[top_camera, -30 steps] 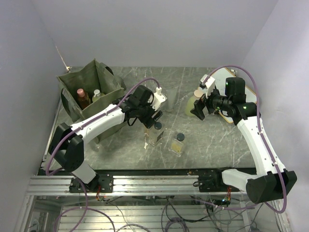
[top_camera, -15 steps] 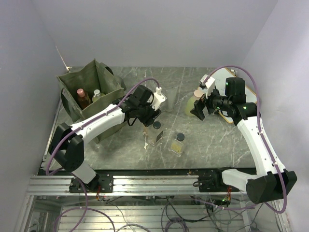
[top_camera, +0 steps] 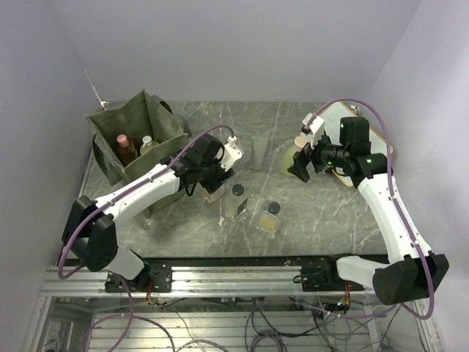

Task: Place the personal care products into the canvas bag
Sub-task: Pick up the care product from the center of the board.

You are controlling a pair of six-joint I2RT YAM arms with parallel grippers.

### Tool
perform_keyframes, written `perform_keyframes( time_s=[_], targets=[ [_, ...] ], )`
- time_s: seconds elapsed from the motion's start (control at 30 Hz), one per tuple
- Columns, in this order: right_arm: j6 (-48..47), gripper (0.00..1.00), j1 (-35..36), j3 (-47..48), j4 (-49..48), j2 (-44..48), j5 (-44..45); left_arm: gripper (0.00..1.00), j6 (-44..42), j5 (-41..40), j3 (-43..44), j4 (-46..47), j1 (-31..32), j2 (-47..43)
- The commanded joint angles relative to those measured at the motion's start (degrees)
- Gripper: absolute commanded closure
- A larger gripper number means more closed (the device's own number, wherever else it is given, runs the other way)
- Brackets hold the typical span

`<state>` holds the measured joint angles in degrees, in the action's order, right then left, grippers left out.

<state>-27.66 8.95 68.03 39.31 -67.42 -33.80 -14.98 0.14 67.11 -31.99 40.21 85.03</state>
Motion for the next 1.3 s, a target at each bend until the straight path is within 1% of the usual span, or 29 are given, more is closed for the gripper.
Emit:
perform_keyframes(
  time_s=[0.0,0.07,0.13,0.2,0.23,0.3,0.4,0.53,0.6,0.83,0.93,1.03,1.13,1.27],
  targets=[
    [-0.16,0.00,-0.26,1.47,0.12,-0.43,-1.09,0.93,-1.47,-2.66,-1.59,5.43,-0.66,-4.14],
    [-0.11,0.00,-0.25,1.55,0.27,-0.44,-1.09,0.93,-0.58,-2.13,-2.60,5.73,-0.93,-4.41],
    [-0.15,0.00,-0.29,1.40,0.29,-0.15,-0.94,0.87,0.13,-1.12,-3.70,5.75,-1.46,-4.60],
    [-0.11,0.00,-0.29,1.16,0.06,0.26,-0.83,0.77,0.94,0.19,-4.70,5.99,-2.30,-4.82],
    [-0.11,0.00,-0.28,1.07,0.00,0.32,-0.77,0.70,1.38,1.08,-5.17,6.32,-2.77,-5.00],
    [-0.07,0.00,-0.25,1.04,0.07,0.31,-0.74,0.58,2.27,2.51,-5.95,6.81,-3.85,-5.21],
    [-0.05,0.00,-0.25,1.02,0.07,0.42,-0.75,0.45,3.01,3.77,-6.61,7.22,-4.64,-5.21],
    [-0.03,0.00,-0.25,0.88,0.06,0.53,-0.66,0.30,3.27,4.61,-6.28,7.20,-4.72,-4.43],
    [-0.03,0.00,-0.32,0.77,-0.02,0.66,-0.62,0.25,3.46,4.70,-5.91,7.01,-4.70,-3.78],
    [-0.10,0.00,-0.25,0.61,-0.01,0.93,-0.55,0.14,4.37,3.95,-5.26,6.92,-4.70,-2.47],
    [-0.11,0.00,-0.25,0.48,-0.01,0.95,-0.65,0.11,4.76,3.50,-4.91,6.83,-4.70,-1.95],
    [-0.14,0.00,-0.25,0.44,-0.08,0.78,-0.73,0.12,5.18,3.34,-4.40,6.72,-4.70,-1.60],
    [-0.20,0.00,-0.25,0.37,-0.03,0.70,-0.67,0.20,5.37,3.65,-3.89,6.52,-4.79,-1.30],
    [-0.25,0.00,-0.26,0.45,-0.19,0.43,-0.65,0.34,5.48,3.91,-3.50,6.41,-4.87,-1.38]
  ],
)
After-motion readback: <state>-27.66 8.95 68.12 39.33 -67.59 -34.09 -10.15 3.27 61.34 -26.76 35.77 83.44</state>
